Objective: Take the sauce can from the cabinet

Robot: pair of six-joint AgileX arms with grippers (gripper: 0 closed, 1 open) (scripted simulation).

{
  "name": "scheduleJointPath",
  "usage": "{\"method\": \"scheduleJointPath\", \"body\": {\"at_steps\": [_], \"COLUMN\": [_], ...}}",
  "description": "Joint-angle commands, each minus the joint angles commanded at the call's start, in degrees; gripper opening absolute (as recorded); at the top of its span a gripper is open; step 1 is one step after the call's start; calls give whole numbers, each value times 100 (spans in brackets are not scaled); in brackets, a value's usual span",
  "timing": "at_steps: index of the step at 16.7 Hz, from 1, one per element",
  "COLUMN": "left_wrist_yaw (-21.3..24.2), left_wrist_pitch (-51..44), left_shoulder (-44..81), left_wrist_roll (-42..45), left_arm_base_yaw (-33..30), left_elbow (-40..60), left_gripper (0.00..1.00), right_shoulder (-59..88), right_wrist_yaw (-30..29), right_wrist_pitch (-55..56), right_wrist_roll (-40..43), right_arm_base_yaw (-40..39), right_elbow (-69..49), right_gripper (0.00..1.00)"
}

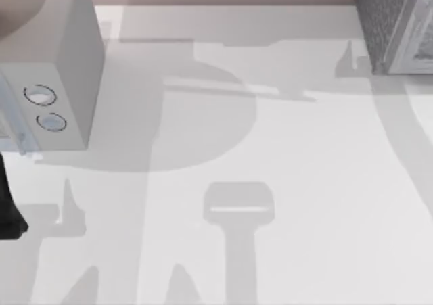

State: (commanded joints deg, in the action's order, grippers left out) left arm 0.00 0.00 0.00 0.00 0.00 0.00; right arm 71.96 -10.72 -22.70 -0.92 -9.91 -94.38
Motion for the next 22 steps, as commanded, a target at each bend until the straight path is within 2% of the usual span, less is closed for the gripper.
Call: {"method": "scheduleJointPath", "body": {"at_steps": [3, 22], "left_wrist_yaw": [0, 0], "left_wrist_pitch": [0, 0], "left_shoulder": [0, 0], "left_wrist_roll": [0, 0], "left_arm_base_yaw": [0, 0], "left_elbow": [0, 0], "left_gripper": [100, 100], "right_shoulder": [375, 1026], "right_wrist_yaw": [-51, -105], "right_wrist_pitch": [-111, 26], "right_wrist_roll": [2, -30], "right_arm_base_yaw": [-61, -47], "right_elbow": [-498, -984], "right_gripper": [100, 100]}}
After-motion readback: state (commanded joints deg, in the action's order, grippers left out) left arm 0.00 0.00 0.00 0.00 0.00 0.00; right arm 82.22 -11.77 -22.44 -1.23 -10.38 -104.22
